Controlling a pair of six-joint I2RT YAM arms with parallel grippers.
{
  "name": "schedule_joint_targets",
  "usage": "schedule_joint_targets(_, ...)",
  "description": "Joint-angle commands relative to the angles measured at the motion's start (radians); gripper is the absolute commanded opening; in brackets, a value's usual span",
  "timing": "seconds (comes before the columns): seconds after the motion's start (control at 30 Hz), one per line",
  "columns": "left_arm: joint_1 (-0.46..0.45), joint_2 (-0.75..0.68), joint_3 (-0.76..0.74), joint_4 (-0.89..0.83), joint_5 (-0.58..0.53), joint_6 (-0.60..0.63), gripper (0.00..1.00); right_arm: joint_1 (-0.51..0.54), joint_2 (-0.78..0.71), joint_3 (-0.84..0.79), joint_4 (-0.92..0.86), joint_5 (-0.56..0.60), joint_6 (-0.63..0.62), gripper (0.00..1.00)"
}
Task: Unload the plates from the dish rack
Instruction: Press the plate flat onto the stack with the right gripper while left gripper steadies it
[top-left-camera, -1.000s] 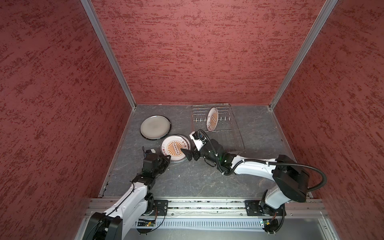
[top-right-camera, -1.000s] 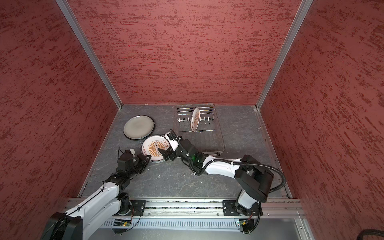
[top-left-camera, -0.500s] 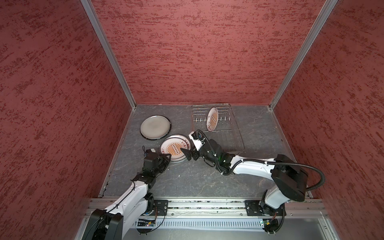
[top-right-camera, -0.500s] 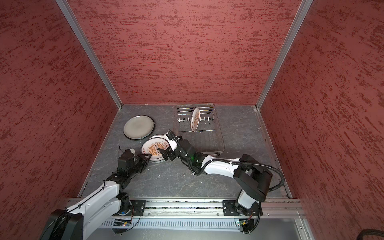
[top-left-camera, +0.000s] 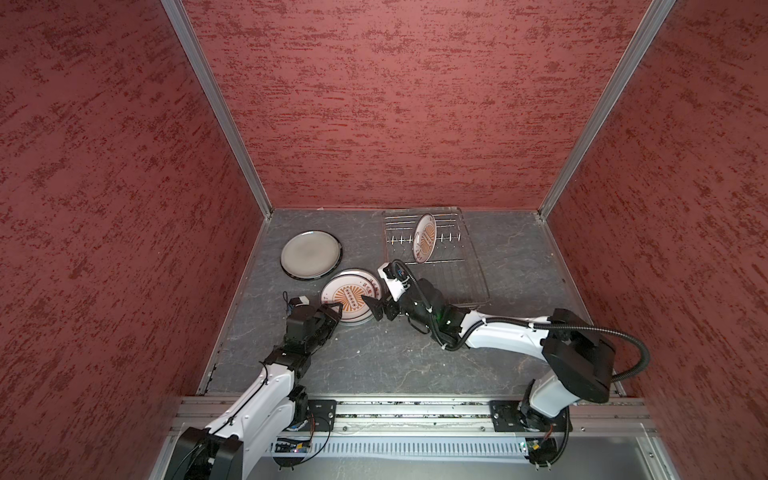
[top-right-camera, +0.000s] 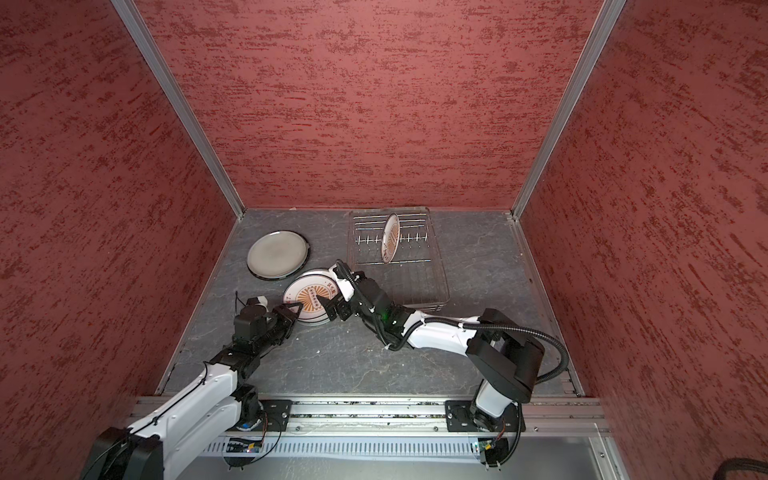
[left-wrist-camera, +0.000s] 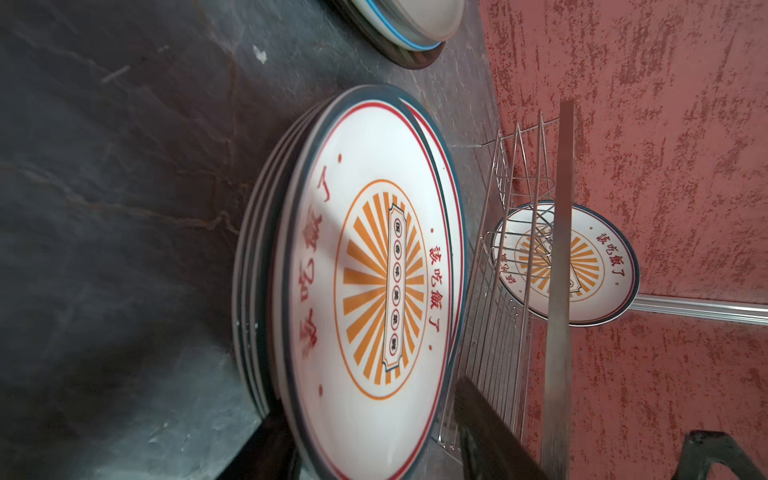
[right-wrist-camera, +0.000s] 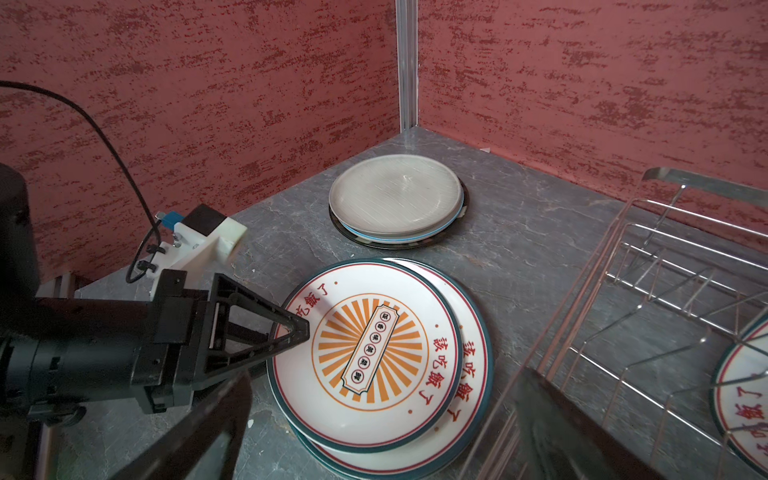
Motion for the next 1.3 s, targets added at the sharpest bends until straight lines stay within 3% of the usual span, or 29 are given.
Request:
schedule_joint_targets(0.0,-0.005,-0.038,0.026,-0.055,-0.042,0.020,0.60,0.011,0.001,0.019,-0.001,0.027,-0.021,0.99)
schedule_joint_targets(0.13,-0.006,-0.060,0.024,-0.072,-0.054,0.021,0.59,0.013,0.001,0.021,-0.004,0.029,-0.021,0.99)
schedule_joint_targets(0.3,-0.013,-0.057,0.026,-0.069,-0.052,0.023,0.50,0.014,0.004,0.022,-0.006,0.030,-0.022,0.99)
schedule_joint_targets(0.73,-0.063,-0.050,0.040,-0.068,-0.061,0.034,0.56,0.016,0.000,0.011,0.015,0.062,-0.029,0.99)
schedule_joint_targets(0.97,-0.070,-0.056,0.049,-0.087,-0.054,0.043,0.40,0.016,-0.011,-0.004,0.033,0.071,-0.027,0.99)
schedule_joint_targets(1.27,-0.101,-0.029,0.057,-0.070,-0.060,0.043,0.40,0.016,-0.017,-0.012,0.048,0.081,-0.030,0.99)
